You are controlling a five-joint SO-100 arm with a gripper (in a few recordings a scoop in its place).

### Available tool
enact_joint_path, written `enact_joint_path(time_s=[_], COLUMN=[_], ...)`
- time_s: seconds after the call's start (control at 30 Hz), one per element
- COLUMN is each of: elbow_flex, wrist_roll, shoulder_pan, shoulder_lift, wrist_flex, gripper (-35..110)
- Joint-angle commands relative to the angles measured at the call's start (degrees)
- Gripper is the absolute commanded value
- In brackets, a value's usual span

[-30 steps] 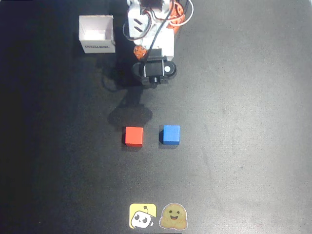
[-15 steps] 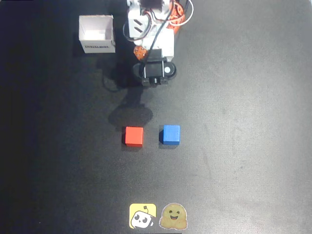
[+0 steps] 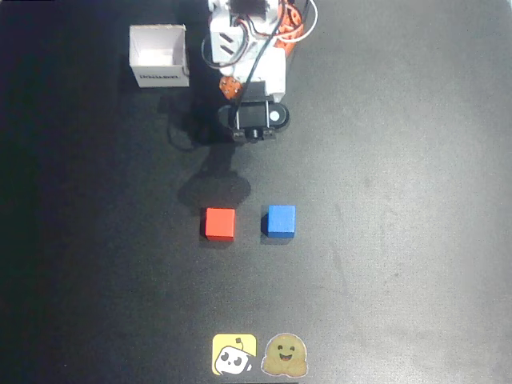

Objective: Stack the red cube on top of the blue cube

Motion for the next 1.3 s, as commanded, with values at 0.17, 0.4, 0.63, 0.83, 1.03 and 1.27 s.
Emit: enact_joint_path(time_s=[0.17,0.4,0.63,0.83,1.03,1.27], elbow_flex=[-0.3,-10.3,-34.5,-50.4,-61.3,-75.6], wrist_roll=[-0.1,2.9,2.7,-3.3,-3.1,0.0], shoulder_pan=[0.3,-0.3,3.2,9.9,11.6,10.2], shoulder_lift=[2.3,-11.1,-40.1,-58.3,-73.3,-89.7], wrist_flex=[0.6,-2.5,-0.9,0.1,1.2,2.7], gripper=[0,0,0,0,0,0])
